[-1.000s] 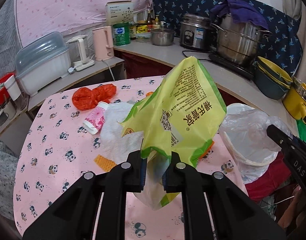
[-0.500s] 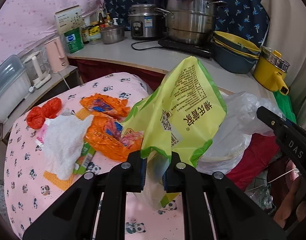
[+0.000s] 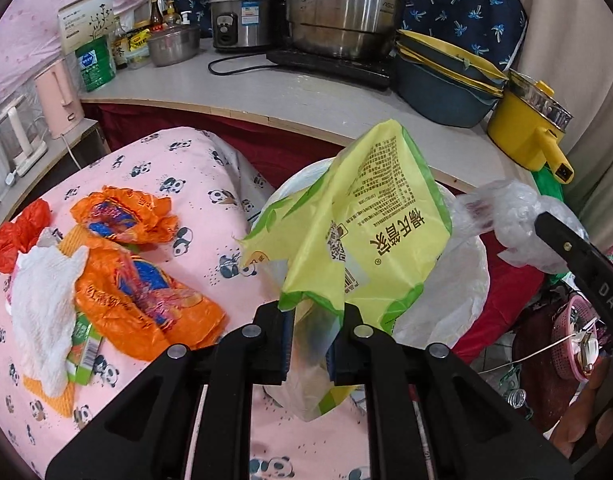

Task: Collect trash
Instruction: 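Carry the snack bag and plastic wrap to the white bin and release both, then move both tools back over the table toward the white tissue and foam net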

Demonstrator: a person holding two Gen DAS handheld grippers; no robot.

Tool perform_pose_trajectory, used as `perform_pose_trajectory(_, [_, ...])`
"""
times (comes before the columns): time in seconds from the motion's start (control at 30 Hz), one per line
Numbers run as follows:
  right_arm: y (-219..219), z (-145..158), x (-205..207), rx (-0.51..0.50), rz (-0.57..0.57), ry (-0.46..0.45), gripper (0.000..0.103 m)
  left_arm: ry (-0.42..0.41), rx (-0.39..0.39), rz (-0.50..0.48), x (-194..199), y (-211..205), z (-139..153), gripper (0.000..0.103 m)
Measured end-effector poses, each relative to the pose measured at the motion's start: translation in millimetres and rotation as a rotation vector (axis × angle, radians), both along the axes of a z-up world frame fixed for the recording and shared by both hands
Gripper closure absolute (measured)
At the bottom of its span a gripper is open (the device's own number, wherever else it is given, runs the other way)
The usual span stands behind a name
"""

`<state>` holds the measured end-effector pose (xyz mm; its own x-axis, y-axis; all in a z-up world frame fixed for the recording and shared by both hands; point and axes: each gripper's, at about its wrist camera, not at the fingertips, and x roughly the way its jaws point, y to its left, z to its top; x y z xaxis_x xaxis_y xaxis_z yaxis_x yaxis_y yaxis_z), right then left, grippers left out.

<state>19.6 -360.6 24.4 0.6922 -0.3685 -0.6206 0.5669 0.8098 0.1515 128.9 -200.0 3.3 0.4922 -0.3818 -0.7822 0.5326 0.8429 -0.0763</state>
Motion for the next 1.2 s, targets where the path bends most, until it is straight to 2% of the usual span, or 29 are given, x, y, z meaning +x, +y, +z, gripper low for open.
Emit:
perform_pose_trajectory(0.13, [-4, -1, 2, -0.001, -0.009, 0.003, 0.077, 0.013, 0.009, -0.009, 11, -14, -8, 0.088])
perform_pose_trajectory(0.17, [-4, -2, 3, -0.002, -0.005, 0.005, 0.076, 0.012, 0.006, -0.012, 13, -16, -9, 0.084])
perform_pose_trajectory(0.2, [-3, -2, 5, -0.003, -0.002, 0.007, 0.075, 0.01, 0.008, -0.013, 14, -17, -9, 0.08])
perform_pose_trajectory(0.27, [-2, -4, 10, -0.006, 0.006, 0.013, 0.075, -0.01, 0.005, -0.002, 16, -18, -7, 0.056])
perform_pose_trajectory(0.37, [1, -5, 16, -0.01, 0.019, 0.016, 0.075, -0.037, -0.002, 0.019, 17, -14, -3, 0.042])
perform_pose_trajectory(0.6, [13, -5, 34, -0.02, 0.054, 0.02, 0.072, -0.033, 0.011, 0.071, 24, 7, -4, 0.043])
perform_pose_trajectory(0.67, [17, -6, 40, -0.028, 0.067, 0.025, 0.065, -0.027, 0.01, 0.09, 26, 16, -5, 0.042])
perform_pose_trajectory(0.73, [21, -6, 44, -0.027, 0.072, 0.021, 0.046, -0.028, 0.009, 0.109, 27, 24, -5, 0.042])
perform_pose_trajectory(0.83, [28, -2, 48, -0.033, 0.082, -0.002, 0.035, -0.034, 0.009, 0.136, 27, 37, -3, 0.042])
perform_pose_trajectory(1.03, [47, 14, 54, -0.046, 0.121, -0.027, 0.03, -0.061, -0.003, 0.2, 24, 66, 6, 0.031])
perform_pose_trajectory(1.2, [72, 22, 55, -0.045, 0.17, -0.04, 0.029, -0.063, -0.015, 0.256, 22, 98, 12, 0.029])
